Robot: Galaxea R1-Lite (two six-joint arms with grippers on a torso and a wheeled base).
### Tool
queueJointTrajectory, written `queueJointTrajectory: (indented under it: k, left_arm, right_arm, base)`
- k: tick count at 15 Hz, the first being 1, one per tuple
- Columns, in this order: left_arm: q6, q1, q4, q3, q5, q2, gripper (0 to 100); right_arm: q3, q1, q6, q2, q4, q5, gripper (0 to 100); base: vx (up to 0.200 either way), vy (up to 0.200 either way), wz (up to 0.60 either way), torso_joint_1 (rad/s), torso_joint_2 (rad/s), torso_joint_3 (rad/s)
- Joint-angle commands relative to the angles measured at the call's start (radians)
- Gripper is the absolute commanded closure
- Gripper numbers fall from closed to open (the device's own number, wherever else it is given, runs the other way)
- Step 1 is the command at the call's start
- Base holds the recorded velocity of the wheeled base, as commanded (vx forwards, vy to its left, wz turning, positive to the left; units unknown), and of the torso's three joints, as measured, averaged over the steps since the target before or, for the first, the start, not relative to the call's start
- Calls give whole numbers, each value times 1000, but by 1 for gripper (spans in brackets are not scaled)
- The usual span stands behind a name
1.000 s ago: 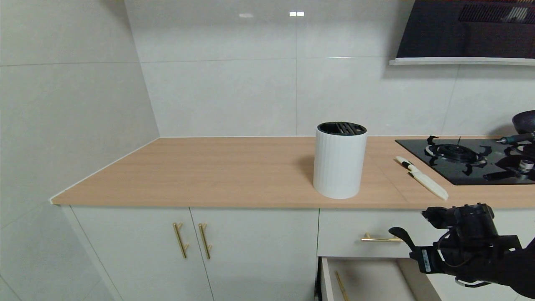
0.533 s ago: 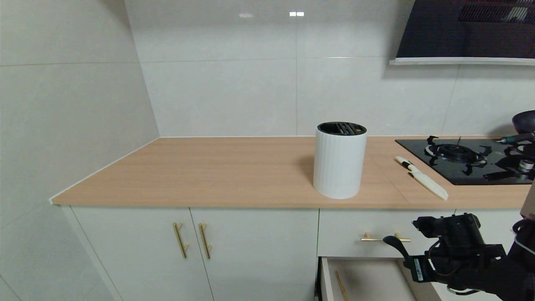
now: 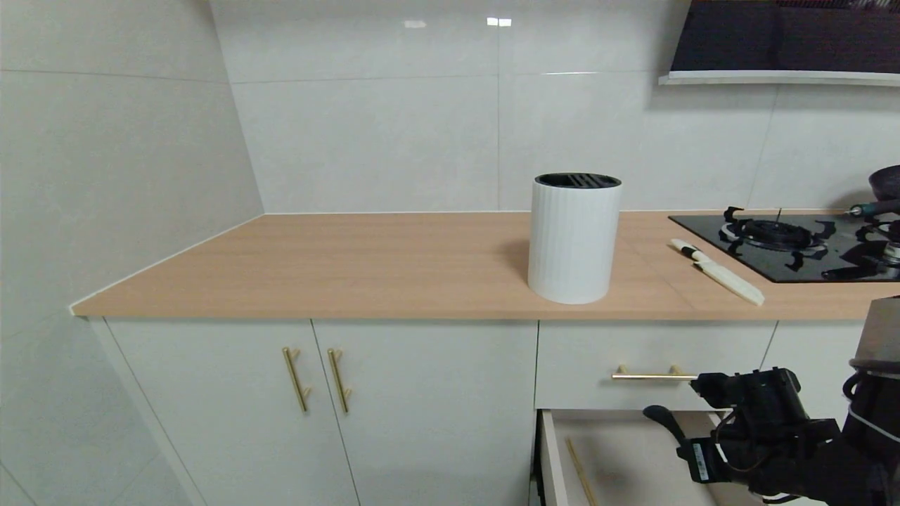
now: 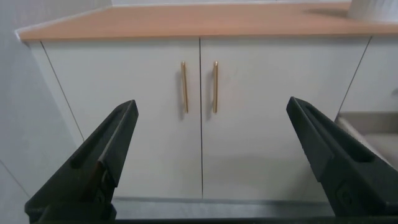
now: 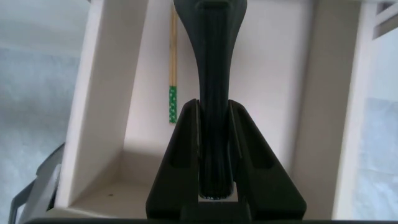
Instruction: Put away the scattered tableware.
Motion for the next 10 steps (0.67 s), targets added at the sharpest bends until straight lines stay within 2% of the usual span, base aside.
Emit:
queueJointTrajectory:
  k: [1, 10]
  left_arm:
    - [0, 0, -1, 0, 0, 0, 0]
    - [0, 0, -1, 0, 0, 0, 0]
  right_arm:
    - [-1, 3, 0, 15, 0, 1, 100]
    - [10, 3, -2, 90, -100, 1, 100]
  base:
    - [0, 0, 0, -203, 481, 281]
    - [0, 0, 0, -167, 463, 292]
